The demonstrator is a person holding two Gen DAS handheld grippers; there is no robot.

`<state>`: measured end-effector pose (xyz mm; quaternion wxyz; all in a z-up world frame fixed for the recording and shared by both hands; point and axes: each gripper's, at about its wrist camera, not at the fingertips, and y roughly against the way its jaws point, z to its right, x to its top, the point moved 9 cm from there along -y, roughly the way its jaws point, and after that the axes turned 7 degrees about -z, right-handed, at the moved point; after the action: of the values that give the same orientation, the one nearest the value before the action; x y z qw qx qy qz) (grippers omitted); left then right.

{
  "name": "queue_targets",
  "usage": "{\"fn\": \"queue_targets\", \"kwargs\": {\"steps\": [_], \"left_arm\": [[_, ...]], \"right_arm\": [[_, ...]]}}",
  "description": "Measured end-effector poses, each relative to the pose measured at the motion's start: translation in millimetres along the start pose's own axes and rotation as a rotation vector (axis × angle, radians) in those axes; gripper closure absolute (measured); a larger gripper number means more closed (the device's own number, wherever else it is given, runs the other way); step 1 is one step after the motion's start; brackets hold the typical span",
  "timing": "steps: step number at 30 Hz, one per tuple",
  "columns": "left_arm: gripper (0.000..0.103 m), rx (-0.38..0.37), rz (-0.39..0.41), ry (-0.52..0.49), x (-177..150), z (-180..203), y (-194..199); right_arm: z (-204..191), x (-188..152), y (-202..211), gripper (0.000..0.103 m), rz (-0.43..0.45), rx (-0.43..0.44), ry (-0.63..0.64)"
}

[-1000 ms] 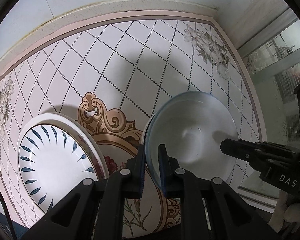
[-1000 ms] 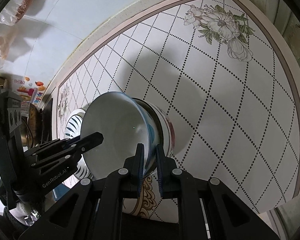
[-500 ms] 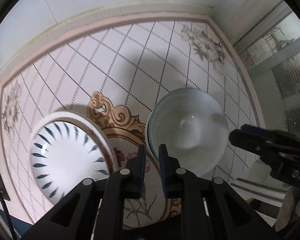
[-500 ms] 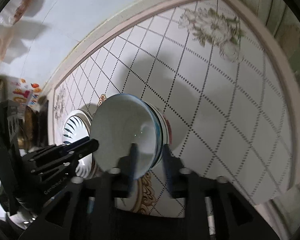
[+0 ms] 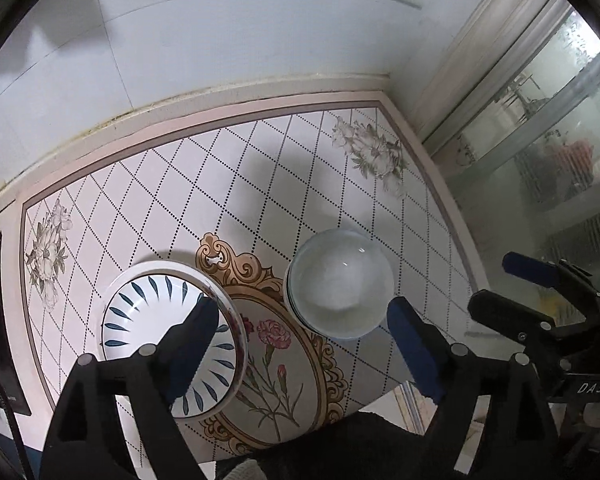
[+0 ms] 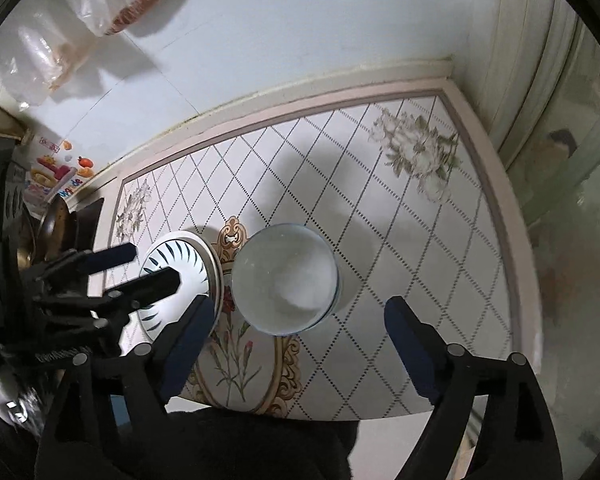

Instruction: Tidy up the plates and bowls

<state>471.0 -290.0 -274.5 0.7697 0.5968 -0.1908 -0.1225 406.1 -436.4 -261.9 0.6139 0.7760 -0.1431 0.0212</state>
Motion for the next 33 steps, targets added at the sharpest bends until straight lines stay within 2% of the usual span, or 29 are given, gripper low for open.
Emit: {"fn": "queue_targets", "kwargs": {"steps": [3,11,14,17,19,22,26,33], "left_arm": [[0.006,-0.015,0.021,-0.003,-2.6,2.6,10.9],[0.006,-0.023,0.08,0.011,-6.3,6.7,34.9],[0.006,-0.021,0.08,0.047,-6.4,2.4,32.2],[0.006,0.014,0.072,0.082,-5.5,-6.2,18.7],[0.006,0.024,0.067,0.103,-5.0,-11.8,7.6],[0.006,0.009,0.017,0.139,-3.4,-19.6,-24.1],[0.006,-0.009,-0.065,0.187,-0.7,-27.6,-69.9],[0.008,-0.074,-0.15,0.228,7.1,-23.0,-119.9]], "right_arm": [[-3.2,-3.4,15.7,0.011,0.025,-0.006,0.006],[-0.2,-8.3,44.7,0.006,0.068,-0.004,-0.014],[4.3,-6.7,48.7,0.005,0.08,0.002,-0.021],[11.7,-4.1,42.2,0.005,0.069,0.028,-0.04],[18.3,-2.4,30.0,0.005,0.047,0.052,-0.056],[28.9,0.0,1.4,0.005,0.005,0.097,-0.083],[40.5,-2.4,-56.7,0.005,-0.09,0.211,-0.142],[47.0,-17.4,-140.7,0.005,-0.222,0.352,-0.221]]}}
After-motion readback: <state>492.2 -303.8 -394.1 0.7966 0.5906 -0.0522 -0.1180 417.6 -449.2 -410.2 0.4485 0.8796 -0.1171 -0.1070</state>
